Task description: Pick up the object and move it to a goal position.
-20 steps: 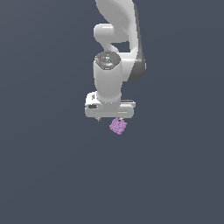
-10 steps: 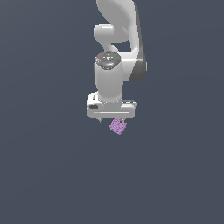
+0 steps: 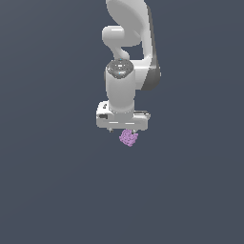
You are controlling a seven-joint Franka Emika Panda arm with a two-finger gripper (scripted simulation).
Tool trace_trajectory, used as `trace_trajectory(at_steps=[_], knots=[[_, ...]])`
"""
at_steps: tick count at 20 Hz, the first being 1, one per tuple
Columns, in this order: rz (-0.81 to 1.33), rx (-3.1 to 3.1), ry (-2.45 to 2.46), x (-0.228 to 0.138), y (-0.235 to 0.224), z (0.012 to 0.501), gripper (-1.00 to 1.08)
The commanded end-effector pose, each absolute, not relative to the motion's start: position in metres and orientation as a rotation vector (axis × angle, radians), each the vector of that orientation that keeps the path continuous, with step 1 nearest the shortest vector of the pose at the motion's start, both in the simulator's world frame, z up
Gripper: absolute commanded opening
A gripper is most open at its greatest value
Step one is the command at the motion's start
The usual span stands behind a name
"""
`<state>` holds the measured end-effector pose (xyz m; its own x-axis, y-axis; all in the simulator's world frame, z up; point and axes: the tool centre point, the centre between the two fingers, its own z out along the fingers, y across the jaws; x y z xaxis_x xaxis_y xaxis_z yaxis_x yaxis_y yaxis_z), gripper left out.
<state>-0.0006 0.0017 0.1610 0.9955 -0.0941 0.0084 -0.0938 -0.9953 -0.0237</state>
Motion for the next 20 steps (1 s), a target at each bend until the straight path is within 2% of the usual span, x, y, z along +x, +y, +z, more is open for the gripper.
trace_trajectory(at_steps=[1, 20], knots=[[-0.013, -3.113, 0.195, -0.003, 0.005, 0.156, 1.00], [0.000, -3.037, 0.781, -0.040, 0.032, 0.101, 1.00]])
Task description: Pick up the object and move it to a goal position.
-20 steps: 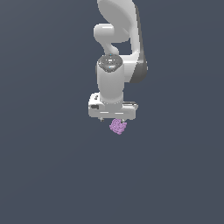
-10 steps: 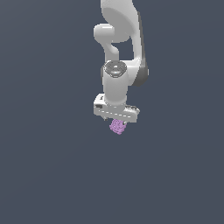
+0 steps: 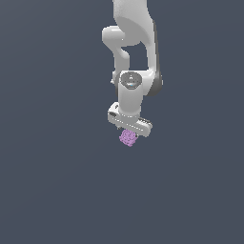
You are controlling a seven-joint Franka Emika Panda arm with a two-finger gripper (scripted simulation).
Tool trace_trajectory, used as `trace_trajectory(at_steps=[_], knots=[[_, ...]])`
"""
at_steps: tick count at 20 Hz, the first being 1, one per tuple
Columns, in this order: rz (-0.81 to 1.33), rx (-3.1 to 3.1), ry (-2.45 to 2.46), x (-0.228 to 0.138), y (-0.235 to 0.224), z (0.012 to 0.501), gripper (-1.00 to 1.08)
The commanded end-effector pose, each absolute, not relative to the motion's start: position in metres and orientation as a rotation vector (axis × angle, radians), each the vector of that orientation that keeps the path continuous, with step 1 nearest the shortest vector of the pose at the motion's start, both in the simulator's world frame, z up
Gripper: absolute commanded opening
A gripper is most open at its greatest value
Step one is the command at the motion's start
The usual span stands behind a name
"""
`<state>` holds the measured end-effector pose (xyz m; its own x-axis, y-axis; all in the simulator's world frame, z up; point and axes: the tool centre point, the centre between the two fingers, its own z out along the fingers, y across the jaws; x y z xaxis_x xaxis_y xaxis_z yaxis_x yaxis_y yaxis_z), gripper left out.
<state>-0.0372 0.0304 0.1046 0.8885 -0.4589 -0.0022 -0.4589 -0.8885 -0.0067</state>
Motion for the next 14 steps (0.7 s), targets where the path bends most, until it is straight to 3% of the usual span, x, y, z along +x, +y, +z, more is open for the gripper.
trace_trajectory(at_steps=[1, 14], knots=[[0.000, -3.032, 0.803, -0.0413, 0.0326, 0.0994, 1.00], [0.001, -3.007, 0.908, -0.0490, 0.0367, 0.0898, 1.00]])
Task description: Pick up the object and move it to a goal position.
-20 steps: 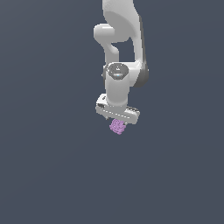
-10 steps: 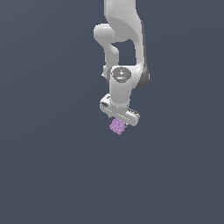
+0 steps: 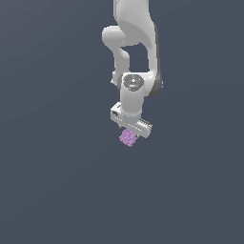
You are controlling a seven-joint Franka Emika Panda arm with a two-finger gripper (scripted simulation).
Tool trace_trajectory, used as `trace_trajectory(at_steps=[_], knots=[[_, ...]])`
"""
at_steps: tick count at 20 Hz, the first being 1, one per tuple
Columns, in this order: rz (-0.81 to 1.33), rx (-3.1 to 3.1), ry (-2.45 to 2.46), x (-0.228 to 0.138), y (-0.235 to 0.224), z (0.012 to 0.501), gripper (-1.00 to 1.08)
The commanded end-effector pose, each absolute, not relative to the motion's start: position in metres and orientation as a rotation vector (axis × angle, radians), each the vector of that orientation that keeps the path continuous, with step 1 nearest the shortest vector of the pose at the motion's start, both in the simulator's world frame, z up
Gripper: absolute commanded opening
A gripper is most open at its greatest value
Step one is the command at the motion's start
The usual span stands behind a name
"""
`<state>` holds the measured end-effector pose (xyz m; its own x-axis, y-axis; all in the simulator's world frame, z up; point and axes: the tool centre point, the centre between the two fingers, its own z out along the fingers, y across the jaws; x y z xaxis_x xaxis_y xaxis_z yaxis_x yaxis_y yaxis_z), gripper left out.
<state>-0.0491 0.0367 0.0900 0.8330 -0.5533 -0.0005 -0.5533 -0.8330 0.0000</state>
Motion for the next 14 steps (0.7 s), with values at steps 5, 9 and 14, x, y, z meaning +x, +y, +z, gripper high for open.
trace_trajectory(at_steps=[5, 9, 14], knots=[[0.001, -3.007, 0.909, -0.050, 0.037, 0.078, 1.00], [0.000, -3.006, 0.912, -0.050, 0.037, 0.058, 1.00], [0.000, -3.006, 0.915, -0.050, 0.037, 0.042, 1.00]])
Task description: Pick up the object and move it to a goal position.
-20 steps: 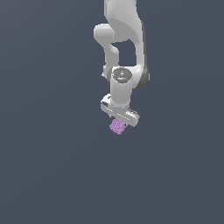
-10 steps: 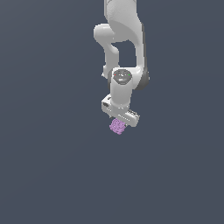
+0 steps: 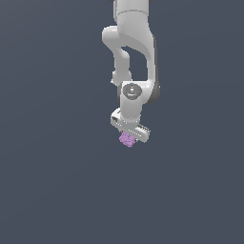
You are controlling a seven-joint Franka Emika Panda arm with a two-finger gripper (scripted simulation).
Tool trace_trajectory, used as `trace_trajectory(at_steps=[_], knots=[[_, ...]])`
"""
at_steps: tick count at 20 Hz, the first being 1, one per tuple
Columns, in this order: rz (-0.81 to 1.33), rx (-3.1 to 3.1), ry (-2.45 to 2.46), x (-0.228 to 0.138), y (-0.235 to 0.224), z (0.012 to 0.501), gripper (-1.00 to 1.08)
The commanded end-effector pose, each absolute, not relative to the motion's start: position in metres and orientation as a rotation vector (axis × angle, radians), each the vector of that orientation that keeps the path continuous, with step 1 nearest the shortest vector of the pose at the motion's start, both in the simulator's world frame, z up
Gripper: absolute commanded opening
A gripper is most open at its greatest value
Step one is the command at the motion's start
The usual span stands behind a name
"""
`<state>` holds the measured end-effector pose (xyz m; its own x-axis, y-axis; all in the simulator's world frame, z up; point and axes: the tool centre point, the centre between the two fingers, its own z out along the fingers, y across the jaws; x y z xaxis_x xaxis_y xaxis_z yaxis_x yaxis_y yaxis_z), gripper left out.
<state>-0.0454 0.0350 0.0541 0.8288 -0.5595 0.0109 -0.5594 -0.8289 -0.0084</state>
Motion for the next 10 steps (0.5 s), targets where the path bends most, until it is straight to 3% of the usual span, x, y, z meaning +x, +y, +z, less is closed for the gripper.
trace_trajectory(at_steps=[1, 3, 4, 10], knots=[[0.000, -3.006, 0.915, -0.0498, 0.0367, 0.0407, 1.00], [0.000, -3.006, 0.915, -0.0496, 0.0367, 0.0397, 1.00], [0.000, -3.006, 0.915, -0.0496, 0.0367, 0.0397, -1.00], [0.000, -3.006, 0.915, -0.0496, 0.0367, 0.0397, -1.00]])
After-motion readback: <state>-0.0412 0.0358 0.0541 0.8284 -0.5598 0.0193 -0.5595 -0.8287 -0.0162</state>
